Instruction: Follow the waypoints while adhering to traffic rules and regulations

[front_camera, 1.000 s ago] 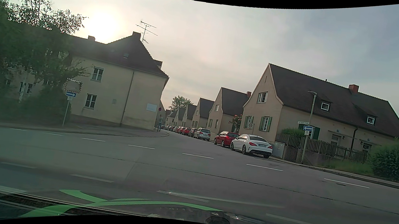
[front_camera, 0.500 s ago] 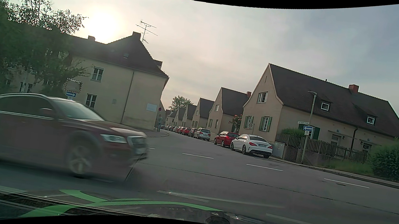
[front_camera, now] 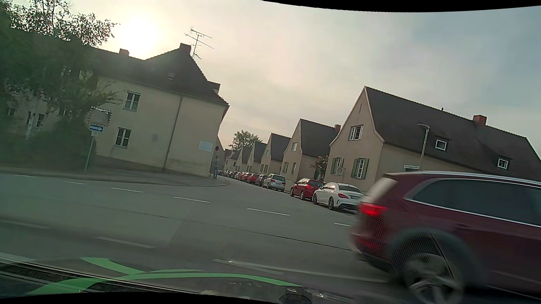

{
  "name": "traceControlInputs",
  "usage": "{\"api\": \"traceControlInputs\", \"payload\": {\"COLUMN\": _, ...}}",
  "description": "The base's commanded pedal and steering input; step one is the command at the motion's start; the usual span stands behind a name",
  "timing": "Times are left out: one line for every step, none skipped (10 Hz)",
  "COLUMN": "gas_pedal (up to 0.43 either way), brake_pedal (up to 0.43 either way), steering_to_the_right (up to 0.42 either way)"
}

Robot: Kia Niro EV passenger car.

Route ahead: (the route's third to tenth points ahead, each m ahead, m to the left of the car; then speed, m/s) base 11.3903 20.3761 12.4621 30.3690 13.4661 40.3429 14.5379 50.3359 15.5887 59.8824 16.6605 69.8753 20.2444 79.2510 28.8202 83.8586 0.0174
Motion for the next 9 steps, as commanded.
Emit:
{"api": "traceControlInputs", "payload": {"gas_pedal": 0.0, "brake_pedal": 0.11, "steering_to_the_right": -0.128}}
{"api": "traceControlInputs", "payload": {"gas_pedal": 0.0, "brake_pedal": 0.128, "steering_to_the_right": -0.128}}
{"api": "traceControlInputs", "payload": {"gas_pedal": 0.0, "brake_pedal": 0.128, "steering_to_the_right": -0.128}}
{"api": "traceControlInputs", "payload": {"gas_pedal": 0.0, "brake_pedal": 0.122, "steering_to_the_right": -0.128}}
{"api": "traceControlInputs", "payload": {"gas_pedal": 0.0, "brake_pedal": 0.11, "steering_to_the_right": -0.128}}
{"api": "traceControlInputs", "payload": {"gas_pedal": 0.0, "brake_pedal": 0.104, "steering_to_the_right": -0.128}}
{"api": "traceControlInputs", "payload": {"gas_pedal": 0.0, "brake_pedal": 0.098, "steering_to_the_right": -0.128}}
{"api": "traceControlInputs", "payload": {"gas_pedal": 0.0, "brake_pedal": 0.098, "steering_to_the_right": -0.128}}
{"api": "traceControlInputs", "payload": {"gas_pedal": 0.0, "brake_pedal": 0.098, "steering_to_the_right": -0.128}}
